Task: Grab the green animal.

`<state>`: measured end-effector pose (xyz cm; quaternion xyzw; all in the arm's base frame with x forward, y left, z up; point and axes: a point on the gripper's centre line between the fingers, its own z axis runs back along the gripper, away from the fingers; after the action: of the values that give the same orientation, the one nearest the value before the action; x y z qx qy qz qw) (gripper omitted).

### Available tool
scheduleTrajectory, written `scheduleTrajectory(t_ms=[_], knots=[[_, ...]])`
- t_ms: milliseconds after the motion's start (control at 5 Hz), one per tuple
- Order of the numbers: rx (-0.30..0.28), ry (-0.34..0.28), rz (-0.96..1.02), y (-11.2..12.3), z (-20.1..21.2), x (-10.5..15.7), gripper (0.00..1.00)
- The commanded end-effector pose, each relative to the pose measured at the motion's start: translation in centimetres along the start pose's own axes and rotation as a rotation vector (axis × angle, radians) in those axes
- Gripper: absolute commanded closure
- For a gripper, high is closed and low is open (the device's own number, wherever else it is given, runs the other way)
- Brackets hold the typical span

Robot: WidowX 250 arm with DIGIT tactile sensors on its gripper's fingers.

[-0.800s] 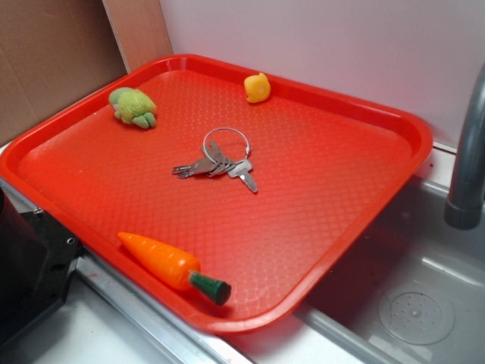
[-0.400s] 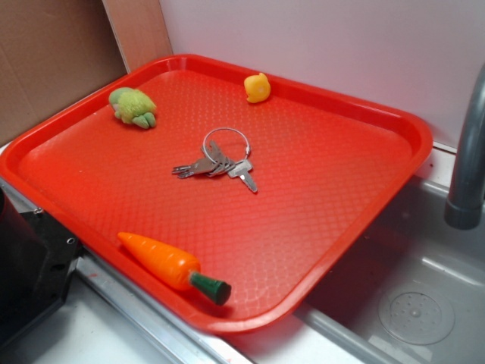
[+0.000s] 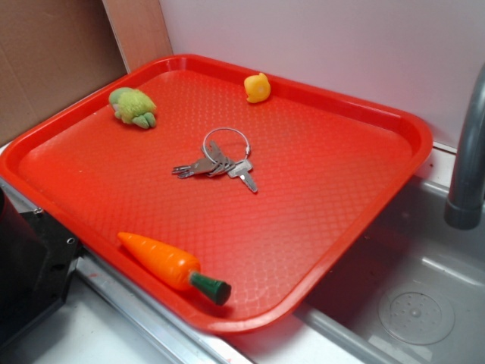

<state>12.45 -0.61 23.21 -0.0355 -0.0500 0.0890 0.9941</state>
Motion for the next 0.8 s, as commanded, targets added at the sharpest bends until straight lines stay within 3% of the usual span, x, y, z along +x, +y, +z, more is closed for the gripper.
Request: scheduleTrajectory(t_ms=[0, 200, 400, 600], knots=[[0.021, -0.088, 0.499, 4.2, -4.4, 5.2, 0.00], [0.024, -0.171, 0.743, 6.6, -6.8, 7.5, 0.00], [0.054, -0.242, 0.985, 9.0, -9.2, 8.1, 0.00], [0.086, -0.260, 1.168, 10.9, -12.4, 9.4, 0.00]])
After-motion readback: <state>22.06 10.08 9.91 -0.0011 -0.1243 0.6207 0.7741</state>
